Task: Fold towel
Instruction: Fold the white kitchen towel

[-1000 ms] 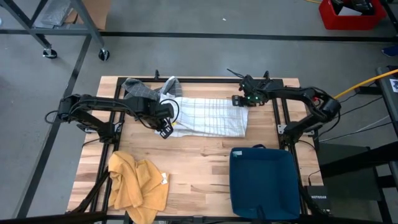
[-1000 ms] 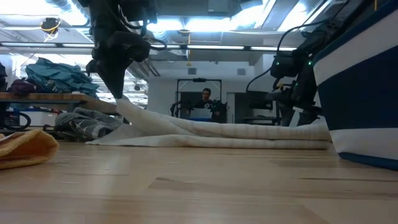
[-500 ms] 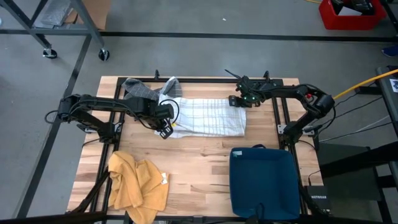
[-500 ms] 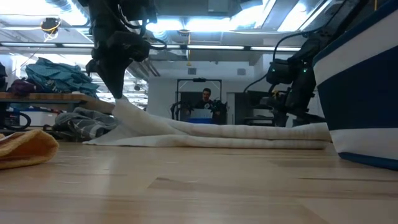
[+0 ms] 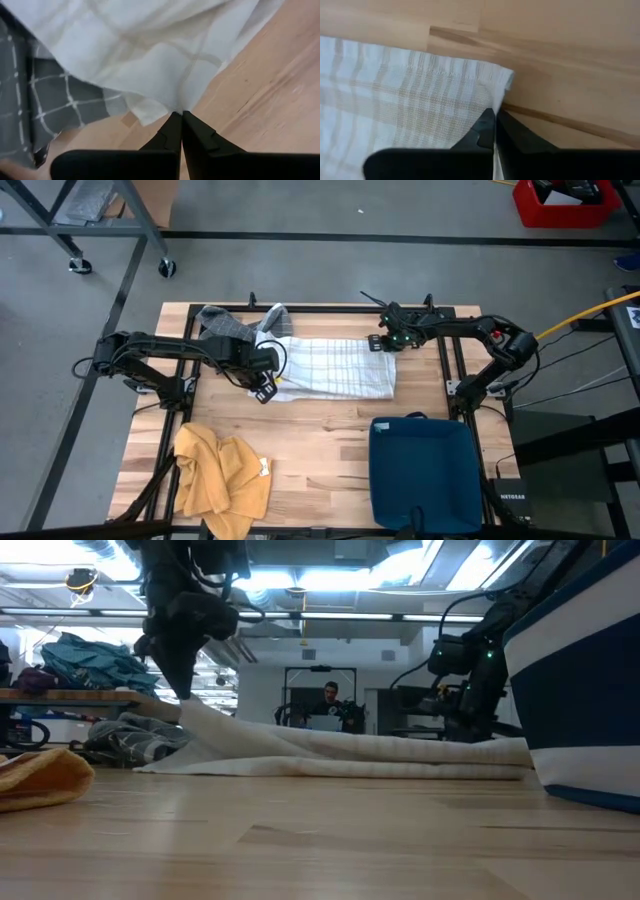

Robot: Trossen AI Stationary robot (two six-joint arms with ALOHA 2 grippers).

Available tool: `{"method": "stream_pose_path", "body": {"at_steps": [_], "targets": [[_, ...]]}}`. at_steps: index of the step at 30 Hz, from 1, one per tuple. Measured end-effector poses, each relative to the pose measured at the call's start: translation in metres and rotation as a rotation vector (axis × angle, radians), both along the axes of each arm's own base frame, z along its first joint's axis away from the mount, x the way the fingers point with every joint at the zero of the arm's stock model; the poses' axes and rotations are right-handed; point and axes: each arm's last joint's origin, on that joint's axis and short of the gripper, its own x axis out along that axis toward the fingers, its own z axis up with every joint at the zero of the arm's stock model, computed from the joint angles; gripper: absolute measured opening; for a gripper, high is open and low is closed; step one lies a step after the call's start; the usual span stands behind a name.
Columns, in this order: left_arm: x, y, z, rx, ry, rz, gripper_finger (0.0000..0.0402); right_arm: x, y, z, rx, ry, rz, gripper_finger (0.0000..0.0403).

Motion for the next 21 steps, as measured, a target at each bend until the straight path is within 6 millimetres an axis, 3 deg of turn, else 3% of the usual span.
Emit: {"method": "stream_pose_path", "body": {"at_steps": [21], "targets": [[-0.010,-0.010,-0.002,-0.069,0.109,-0.014,0.0000,-0.004,0.003,-0.002,0.005,0.071,0.023,0.0015]]}}
